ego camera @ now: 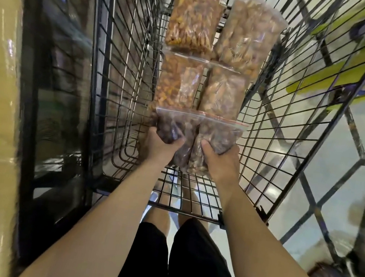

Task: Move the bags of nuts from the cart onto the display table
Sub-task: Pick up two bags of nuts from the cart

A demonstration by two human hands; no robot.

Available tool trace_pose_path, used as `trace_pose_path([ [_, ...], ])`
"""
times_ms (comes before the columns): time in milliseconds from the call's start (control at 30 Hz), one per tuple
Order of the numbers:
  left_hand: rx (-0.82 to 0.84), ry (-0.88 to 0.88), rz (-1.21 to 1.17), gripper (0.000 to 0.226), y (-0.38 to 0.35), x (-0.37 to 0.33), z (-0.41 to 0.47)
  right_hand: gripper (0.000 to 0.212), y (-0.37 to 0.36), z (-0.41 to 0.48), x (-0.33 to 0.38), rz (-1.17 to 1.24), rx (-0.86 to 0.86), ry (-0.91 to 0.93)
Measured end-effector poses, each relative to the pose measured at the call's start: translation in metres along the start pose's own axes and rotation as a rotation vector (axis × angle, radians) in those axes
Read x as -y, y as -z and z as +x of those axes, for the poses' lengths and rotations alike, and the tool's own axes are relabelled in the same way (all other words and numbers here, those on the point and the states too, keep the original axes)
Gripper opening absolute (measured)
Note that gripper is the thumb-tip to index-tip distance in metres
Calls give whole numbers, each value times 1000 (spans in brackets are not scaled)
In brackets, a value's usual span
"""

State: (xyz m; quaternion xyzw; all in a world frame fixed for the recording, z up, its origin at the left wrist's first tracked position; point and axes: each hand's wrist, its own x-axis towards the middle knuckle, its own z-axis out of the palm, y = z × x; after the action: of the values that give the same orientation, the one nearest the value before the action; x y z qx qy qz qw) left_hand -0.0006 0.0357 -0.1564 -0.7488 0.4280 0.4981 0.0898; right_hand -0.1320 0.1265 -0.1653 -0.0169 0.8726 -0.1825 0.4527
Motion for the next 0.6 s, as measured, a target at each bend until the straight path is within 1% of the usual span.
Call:
trace_pose_path([
  [133, -19, 37, 86, 74, -7, -3, 3, 78, -2, -1, -1, -13, -66, 49],
  [267, -23, 88, 10, 73, -13, -3, 1, 76, -2, -1, -2, -25, -64, 75],
  [367, 3, 133, -109, 94, -17, 0, 0, 77, 2, 0, -3, 44, -41, 51],
  [433, 29, 107, -144, 110, -23, 11, 8, 75, 2, 0, -3, 89, -16, 45],
  [467, 37, 87, -143, 115, -28, 18, 16, 75, 2, 0, -4, 107, -4, 45],
  [500, 52, 76, -144, 115, -30, 25, 23, 75, 2, 1, -5, 129, 8, 43],
  [533, 73, 66, -159, 111, -28, 25, 23, 75, 3, 2, -6, 157, 21, 33],
  [600, 102, 56, -184, 91, -17, 13, 9, 73, 5, 3, -7, 218, 38, 18],
])
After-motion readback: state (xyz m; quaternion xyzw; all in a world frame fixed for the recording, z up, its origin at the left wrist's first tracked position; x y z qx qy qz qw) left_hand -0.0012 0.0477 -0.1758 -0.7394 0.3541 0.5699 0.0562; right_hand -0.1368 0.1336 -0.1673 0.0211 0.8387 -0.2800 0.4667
